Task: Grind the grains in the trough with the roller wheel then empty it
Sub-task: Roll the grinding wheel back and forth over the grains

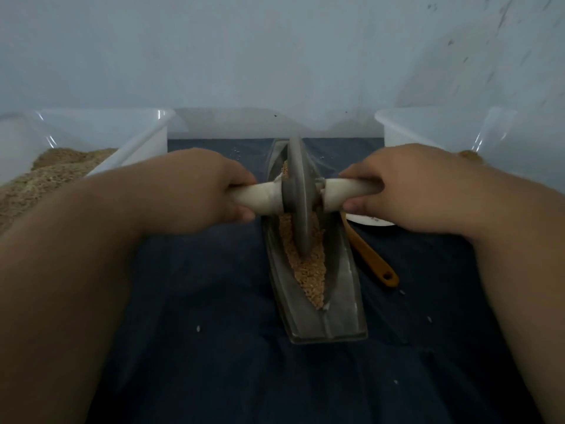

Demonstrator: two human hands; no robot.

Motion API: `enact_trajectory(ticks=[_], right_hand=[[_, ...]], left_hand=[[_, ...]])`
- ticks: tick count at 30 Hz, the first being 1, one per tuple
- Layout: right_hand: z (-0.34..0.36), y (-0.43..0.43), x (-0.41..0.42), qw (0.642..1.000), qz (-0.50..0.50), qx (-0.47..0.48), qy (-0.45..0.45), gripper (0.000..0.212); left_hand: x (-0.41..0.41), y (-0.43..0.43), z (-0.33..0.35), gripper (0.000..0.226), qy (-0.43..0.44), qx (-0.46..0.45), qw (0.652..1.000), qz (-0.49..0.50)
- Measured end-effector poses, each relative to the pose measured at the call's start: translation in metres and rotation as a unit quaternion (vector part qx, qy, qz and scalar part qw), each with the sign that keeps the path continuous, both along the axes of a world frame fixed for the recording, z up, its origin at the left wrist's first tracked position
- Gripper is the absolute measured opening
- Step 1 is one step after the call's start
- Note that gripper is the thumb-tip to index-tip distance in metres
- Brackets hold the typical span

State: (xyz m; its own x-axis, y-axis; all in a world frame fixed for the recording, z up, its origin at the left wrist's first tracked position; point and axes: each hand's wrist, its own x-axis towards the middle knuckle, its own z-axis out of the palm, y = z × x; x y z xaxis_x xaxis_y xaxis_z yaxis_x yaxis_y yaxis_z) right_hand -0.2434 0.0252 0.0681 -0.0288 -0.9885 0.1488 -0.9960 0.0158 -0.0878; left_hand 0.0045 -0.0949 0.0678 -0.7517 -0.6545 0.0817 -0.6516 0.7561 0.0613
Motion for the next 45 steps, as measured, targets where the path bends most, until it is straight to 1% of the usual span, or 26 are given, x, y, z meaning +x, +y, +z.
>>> enact_trajectory(ticks=[2,4,6,9,10,11,14,16,18,20,22,25,27,28,30,32,34,36,37,39,41,42,45], right_hand=[[0.012,0.013,0.003,0.998,0.001,0.060,0.009,0.046],[0.019,0.021,0.006,0.995,0.002,0.095,0.015,0.054],[0.019,0.022,0.008,0.995,0.003,0.098,0.030,0.051],[0.008,0.010,0.008,0.999,-0.005,0.046,0.022,0.031],[0.002,0.004,0.008,1.000,-0.010,0.020,0.010,0.026],[-0.004,-0.002,0.007,1.000,-0.014,-0.008,0.003,0.025],[-0.024,-0.019,0.004,0.994,-0.034,-0.100,0.010,0.040],[-0.031,-0.026,0.004,0.988,-0.041,-0.145,0.004,0.051],[-0.033,-0.029,0.004,0.986,-0.045,-0.158,0.003,0.055],[-0.031,-0.029,0.004,0.988,-0.046,-0.149,0.021,0.052],[-0.024,-0.023,0.004,0.991,-0.027,-0.127,0.031,0.045],[-0.005,-0.006,0.003,0.999,0.007,-0.035,-0.001,0.038],[0.008,0.007,0.003,1.000,0.016,0.026,-0.004,0.045],[0.013,0.013,0.003,0.999,0.020,0.045,0.001,0.048],[0.018,0.020,0.005,0.997,0.029,0.064,0.008,0.053],[0.018,0.022,0.008,0.998,0.029,0.059,0.005,0.054],[0.012,0.016,0.010,0.999,0.027,0.032,-0.003,0.045],[0.001,0.004,0.010,0.999,0.026,-0.018,0.008,0.033],[-0.005,-0.003,0.009,0.999,0.018,-0.043,0.014,0.033],[-0.019,-0.019,0.006,0.996,-0.010,-0.083,0.017,0.043],[-0.031,-0.032,0.001,0.992,-0.022,-0.124,-0.001,0.050],[-0.036,-0.036,-0.002,0.989,-0.022,-0.146,-0.012,0.052],[-0.043,-0.043,-0.006,0.983,-0.029,-0.180,-0.018,0.055]], left_hand=[[0.006,0.005,0.007,0.029,-0.021,0.037,0.999,-0.021],[0.007,0.008,0.010,0.026,-0.018,0.052,0.998,-0.039],[0.006,0.009,0.009,0.022,-0.017,0.044,0.998,-0.041],[0.000,0.005,0.001,0.020,-0.017,-0.005,0.999,-0.028],[-0.004,0.003,-0.003,0.020,-0.002,-0.026,0.999,-0.025],[-0.008,0.000,-0.008,0.019,0.022,-0.047,0.998,-0.021],[-0.019,-0.005,-0.022,0.020,0.094,-0.101,0.990,0.022],[-0.022,-0.007,-0.027,0.027,0.106,-0.106,0.987,0.049],[-0.023,-0.008,-0.028,0.025,0.107,-0.097,0.988,0.055],[-0.020,-0.009,-0.024,0.021,0.096,-0.093,0.990,0.043],[-0.013,-0.007,-0.016,0.022,0.063,-0.079,0.995,0.024],[0.000,-0.001,0.002,0.031,-0.003,0.010,1.000,-0.001],[0.007,0.007,0.012,0.035,-0.032,0.075,0.997,-0.018],[0.009,0.011,0.015,0.035,-0.038,0.089,0.995,-0.027],[0.009,0.015,0.016,0.032,-0.037,0.089,0.995,-0.039],[0.008,0.015,0.015,0.024,-0.035,0.083,0.995,-0.040],[0.006,0.011,0.011,0.020,-0.037,0.052,0.997,-0.034],[0.002,0.004,0.003,0.022,-0.037,-0.018,0.999,-0.022],[-0.002,0.001,-0.002,0.023,-0.027,-0.053,0.998,-0.010],[-0.012,-0.003,-0.013,0.020,0.026,-0.091,0.995,0.017],[-0.021,-0.006,-0.024,0.018,0.090,-0.122,0.988,0.040],[-0.025,-0.007,-0.029,0.021,0.109,-0.148,0.982,0.048],[-0.031,-0.010,-0.035,0.031,0.121,-0.205,0.970,0.057]])
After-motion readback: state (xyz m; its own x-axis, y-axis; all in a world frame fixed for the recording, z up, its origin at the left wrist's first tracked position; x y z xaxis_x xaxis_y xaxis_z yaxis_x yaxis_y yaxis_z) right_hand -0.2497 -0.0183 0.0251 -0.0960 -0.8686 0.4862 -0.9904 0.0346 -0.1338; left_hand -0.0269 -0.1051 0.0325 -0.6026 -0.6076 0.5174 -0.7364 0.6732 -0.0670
